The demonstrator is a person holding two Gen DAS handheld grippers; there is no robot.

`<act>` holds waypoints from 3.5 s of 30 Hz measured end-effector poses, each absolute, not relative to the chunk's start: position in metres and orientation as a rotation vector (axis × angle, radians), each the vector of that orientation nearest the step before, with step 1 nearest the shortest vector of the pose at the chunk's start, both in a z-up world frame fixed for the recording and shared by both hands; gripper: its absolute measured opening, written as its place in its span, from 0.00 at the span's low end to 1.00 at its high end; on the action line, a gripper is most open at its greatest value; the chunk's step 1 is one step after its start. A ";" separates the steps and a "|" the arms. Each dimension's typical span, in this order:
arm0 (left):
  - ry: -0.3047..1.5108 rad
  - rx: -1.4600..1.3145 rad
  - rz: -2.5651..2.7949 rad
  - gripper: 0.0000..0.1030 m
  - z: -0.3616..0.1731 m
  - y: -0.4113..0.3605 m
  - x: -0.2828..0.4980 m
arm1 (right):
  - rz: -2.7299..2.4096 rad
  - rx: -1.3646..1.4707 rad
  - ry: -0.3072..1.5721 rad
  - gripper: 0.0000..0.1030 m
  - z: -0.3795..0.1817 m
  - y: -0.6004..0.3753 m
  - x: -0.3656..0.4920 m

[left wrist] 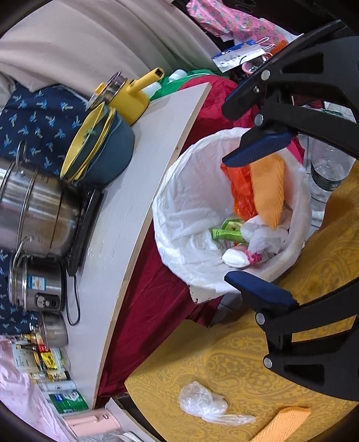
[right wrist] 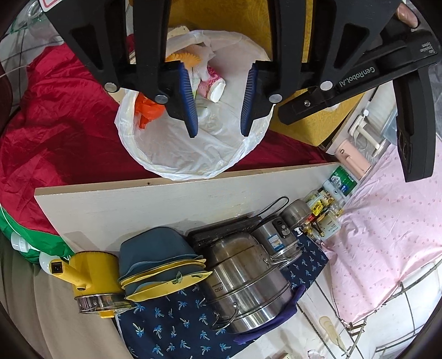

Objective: Collect trash
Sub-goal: 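Open both tools to drop the foam sleeve and tissue into the bin, then move both tools back to the table toward the remaining foam sleeve and plastic bag, then grasp the orange foam sleeve with the left tool while the right grasps the clear plastic bag, then carry the foam sleeve and plastic bag over the bin with both tools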

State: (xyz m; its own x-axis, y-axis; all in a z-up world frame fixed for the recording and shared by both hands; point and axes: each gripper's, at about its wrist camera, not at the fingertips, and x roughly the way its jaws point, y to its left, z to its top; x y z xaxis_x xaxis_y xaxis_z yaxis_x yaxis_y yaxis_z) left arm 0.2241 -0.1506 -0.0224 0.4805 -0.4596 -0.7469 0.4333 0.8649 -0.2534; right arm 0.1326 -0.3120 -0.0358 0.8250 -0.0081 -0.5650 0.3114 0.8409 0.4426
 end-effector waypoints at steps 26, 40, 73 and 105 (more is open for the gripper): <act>0.850 -0.137 -0.337 0.88 0.000 -0.028 0.222 | -0.066 0.462 0.589 0.54 -0.008 -0.227 0.155; 0.837 -0.218 -0.207 0.90 -0.001 0.058 0.215 | 0.032 0.404 0.611 0.63 0.001 -0.157 0.172; 1.049 -0.551 0.025 0.90 -0.123 0.215 0.239 | 0.187 0.279 0.850 0.64 -0.090 -0.018 0.265; 1.000 -0.434 -0.107 0.10 -0.105 0.185 0.227 | 0.196 0.314 0.874 0.27 -0.115 -0.016 0.295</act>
State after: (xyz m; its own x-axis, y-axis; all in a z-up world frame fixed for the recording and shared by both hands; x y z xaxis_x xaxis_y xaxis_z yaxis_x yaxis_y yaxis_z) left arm 0.2274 0.1851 -0.1047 0.5433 -0.2825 -0.7906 -0.1096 0.9097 -0.4005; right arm 0.2947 -0.0157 -0.1154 0.6284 0.2951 -0.7198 -0.0406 0.9364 0.3485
